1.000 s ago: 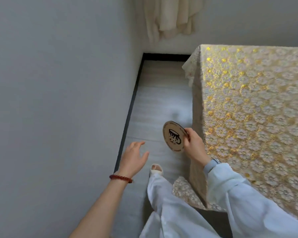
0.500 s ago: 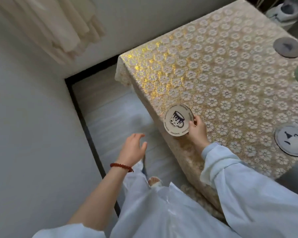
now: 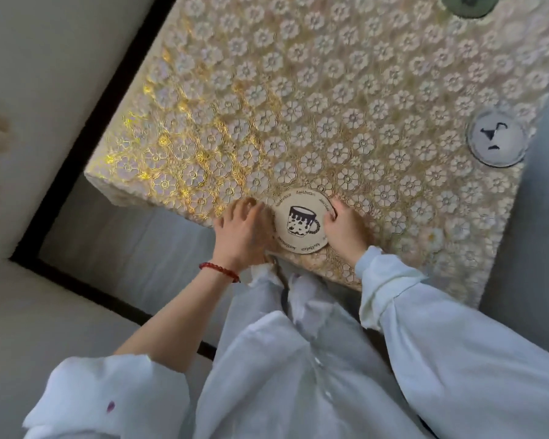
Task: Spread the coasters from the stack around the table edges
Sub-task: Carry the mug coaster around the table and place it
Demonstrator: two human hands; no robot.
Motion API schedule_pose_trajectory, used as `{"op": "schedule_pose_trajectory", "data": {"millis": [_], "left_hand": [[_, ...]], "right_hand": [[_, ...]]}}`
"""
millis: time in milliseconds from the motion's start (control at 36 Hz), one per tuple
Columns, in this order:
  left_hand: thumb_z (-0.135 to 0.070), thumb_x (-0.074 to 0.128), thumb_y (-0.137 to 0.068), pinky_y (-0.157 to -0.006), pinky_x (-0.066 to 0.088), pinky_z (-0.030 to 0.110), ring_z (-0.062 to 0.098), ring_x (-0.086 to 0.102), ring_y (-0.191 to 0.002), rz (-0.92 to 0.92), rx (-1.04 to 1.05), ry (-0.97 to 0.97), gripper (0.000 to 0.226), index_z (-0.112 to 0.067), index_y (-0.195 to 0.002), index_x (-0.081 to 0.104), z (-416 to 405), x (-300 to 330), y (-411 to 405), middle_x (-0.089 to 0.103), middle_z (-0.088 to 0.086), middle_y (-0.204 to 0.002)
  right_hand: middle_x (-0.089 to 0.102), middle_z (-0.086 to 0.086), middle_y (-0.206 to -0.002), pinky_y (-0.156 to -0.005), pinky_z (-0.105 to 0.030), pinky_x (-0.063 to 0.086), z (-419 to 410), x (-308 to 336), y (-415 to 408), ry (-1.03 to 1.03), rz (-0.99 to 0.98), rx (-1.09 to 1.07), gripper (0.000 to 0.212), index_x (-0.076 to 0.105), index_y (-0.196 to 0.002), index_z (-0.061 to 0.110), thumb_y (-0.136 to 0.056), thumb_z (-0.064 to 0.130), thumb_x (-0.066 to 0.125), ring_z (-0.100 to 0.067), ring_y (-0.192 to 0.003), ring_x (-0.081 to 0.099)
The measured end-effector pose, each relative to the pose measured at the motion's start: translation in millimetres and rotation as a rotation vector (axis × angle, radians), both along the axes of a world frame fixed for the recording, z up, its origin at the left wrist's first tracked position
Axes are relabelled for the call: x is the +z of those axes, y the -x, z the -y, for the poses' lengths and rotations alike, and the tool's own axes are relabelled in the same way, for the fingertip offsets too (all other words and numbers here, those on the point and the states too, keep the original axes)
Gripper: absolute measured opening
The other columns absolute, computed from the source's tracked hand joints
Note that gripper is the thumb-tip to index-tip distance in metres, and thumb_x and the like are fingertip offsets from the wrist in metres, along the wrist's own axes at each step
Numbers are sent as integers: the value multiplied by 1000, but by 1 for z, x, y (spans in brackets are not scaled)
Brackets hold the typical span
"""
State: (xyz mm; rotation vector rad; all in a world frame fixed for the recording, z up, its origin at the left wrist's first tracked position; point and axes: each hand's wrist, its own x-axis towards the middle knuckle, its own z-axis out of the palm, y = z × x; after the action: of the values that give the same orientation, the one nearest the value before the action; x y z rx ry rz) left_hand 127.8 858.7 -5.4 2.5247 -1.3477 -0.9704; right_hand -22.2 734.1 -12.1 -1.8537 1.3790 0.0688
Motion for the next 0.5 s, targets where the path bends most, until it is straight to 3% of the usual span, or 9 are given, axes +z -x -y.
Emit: {"op": "schedule_pose_trajectory", "data": {"millis": [56,83,139,306,389,500], "left_hand": [[-35,60,-79,-112,10,61,31,10,-140,-3,-52,28,66,-25,-137,29,8,-1,-2,22,7,-151],[-38,60,-79,-112,8,61,30,8,-141,2,-79,35,68,-26,-137,28,11,-2,-2,21,6,-152],[-43,61,-77,-112,4,58,28,3,-142,30,-148,11,76,-28,-140,21,16,-5,-2,14,4,-154],[-45,68,-69,-112,-1,54,27,-3,-142,10,-176,-2,98,-24,-144,9,19,-10,-6,6,4,-156],[-51,70,-67,-112,-2,54,27,-5,-143,18,-207,-10,103,-22,-144,8,16,-11,-8,3,3,-156],[-53,69,-67,-114,-3,54,27,-7,-143,28,-237,-26,105,-21,-144,5,15,-10,-10,1,4,-156]], "right_hand": [[61,-17,-104,-69,-35,51,0,0,-2,2,-13,-8,29,50,-117,3,-89,8,47,-24,-82,57],[60,-16,-105,-80,-41,51,0,1,-3,-2,-20,-16,26,51,-114,2,-88,8,48,-27,-92,56],[58,-15,-107,-88,-40,47,1,4,-5,-10,-20,-19,23,52,-111,2,-89,7,48,-27,-98,53],[57,-12,-108,-81,-21,32,6,9,-5,24,-20,45,20,53,-108,1,-90,8,45,-14,-90,45],[54,-13,-116,-83,-20,29,7,7,-7,48,-55,77,24,50,-112,1,-91,9,43,-20,-102,49],[49,-12,-119,-74,-25,39,5,7,-9,86,-90,93,28,47,-117,4,-89,9,45,-20,-98,50]]}}
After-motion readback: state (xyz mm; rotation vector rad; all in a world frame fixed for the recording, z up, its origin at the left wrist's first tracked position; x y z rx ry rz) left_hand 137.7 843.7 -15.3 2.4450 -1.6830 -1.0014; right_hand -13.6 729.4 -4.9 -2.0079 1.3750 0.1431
